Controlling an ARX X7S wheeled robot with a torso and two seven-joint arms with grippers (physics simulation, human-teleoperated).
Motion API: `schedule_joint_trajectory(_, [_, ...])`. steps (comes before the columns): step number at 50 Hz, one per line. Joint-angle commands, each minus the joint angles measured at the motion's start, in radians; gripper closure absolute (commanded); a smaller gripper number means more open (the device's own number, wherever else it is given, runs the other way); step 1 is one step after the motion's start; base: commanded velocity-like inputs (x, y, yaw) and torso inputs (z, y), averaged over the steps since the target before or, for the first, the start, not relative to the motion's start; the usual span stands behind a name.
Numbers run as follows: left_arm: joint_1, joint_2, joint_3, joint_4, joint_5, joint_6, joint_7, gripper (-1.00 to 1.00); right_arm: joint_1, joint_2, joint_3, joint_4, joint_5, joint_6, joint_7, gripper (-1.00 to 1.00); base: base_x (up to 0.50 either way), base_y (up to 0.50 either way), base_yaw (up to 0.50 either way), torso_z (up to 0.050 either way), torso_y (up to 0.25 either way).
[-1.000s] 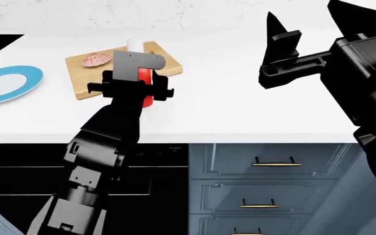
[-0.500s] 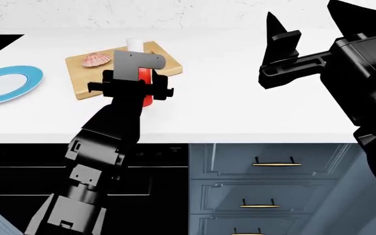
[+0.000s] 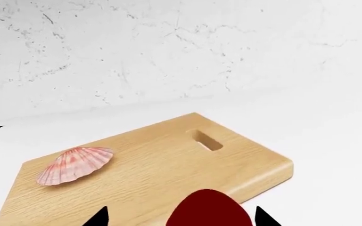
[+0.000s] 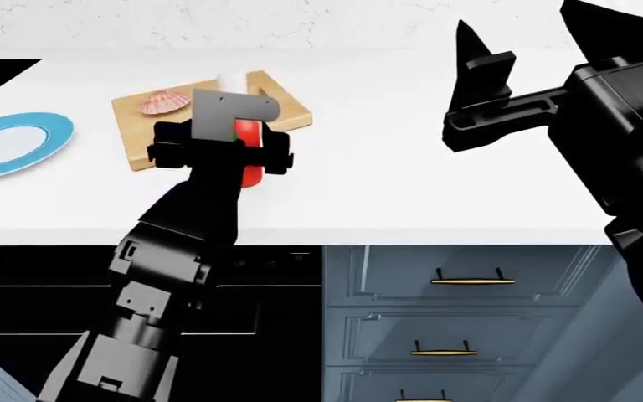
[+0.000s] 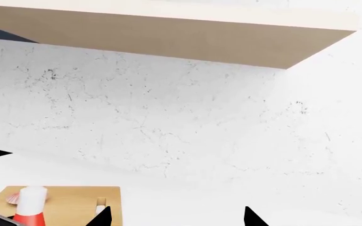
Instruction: Pick the scallop from the plate and place it on the cutting board. Then pick the condiment bottle from the cabinet and place it next to the cutting board.
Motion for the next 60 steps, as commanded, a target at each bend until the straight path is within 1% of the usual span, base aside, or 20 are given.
schedule_joint_trajectory(1, [0.004, -0.007, 0.015, 0.009, -0.013, -0.009, -0.007, -1.0, 0.004, 0.002, -0.001, 0.0, 0.005, -0.001, 0.003, -1.0, 0.0, 0.0, 0.0, 0.0, 0.0])
schedule_joint_trajectory(5, [0.02, -0.016, 0.019, 0.058, -0.023, -0.034, -0.012, -1.0, 0.002, 0.002, -0.001, 0.001, 0.003, -0.003, 0.002, -1.0, 0.0, 0.0, 0.0, 0.0, 0.0])
schedule_joint_trajectory(17, [0.113, -0.07, 0.015, 0.3, -0.071, -0.15, -0.035, -1.0, -0.001, 0.004, -0.001, -0.001, 0.003, -0.009, 0.003, -1.0, 0.0, 0.0, 0.0, 0.0, 0.0])
schedule_joint_trajectory(29, [0.151, -0.094, 0.005, 0.397, -0.098, -0.191, -0.05, -1.0, 0.001, 0.004, -0.003, -0.005, 0.009, -0.011, 0.011, -1.0, 0.0, 0.0, 0.0, 0.0, 0.0])
schedule_joint_trajectory(37, [0.238, -0.142, -0.02, 0.595, -0.156, -0.29, -0.072, -1.0, -0.005, 0.007, -0.001, -0.009, 0.01, -0.015, 0.014, -1.0, 0.0, 0.0, 0.0, 0.0, 0.0])
schedule_joint_trajectory(45, [0.311, -0.188, -0.07, 0.823, -0.245, -0.427, -0.103, -1.0, -0.018, 0.008, 0.001, -0.013, 0.004, -0.024, 0.014, -1.0, 0.0, 0.0, 0.0, 0.0, 0.0])
schedule_joint_trajectory(52, [0.36, -0.218, -0.144, 1.013, -0.341, -0.558, -0.142, -1.0, -0.031, 0.01, 0.004, -0.019, 0.007, -0.031, 0.023, -1.0, 0.0, 0.0, 0.0, 0.0, 0.0])
schedule_joint_trajectory(60, [0.368, -0.226, -0.255, 1.186, -0.459, -0.707, -0.194, -1.0, -0.049, 0.007, -0.001, -0.032, -0.008, -0.038, 0.033, -1.0, 0.0, 0.0, 0.0, 0.0, 0.0])
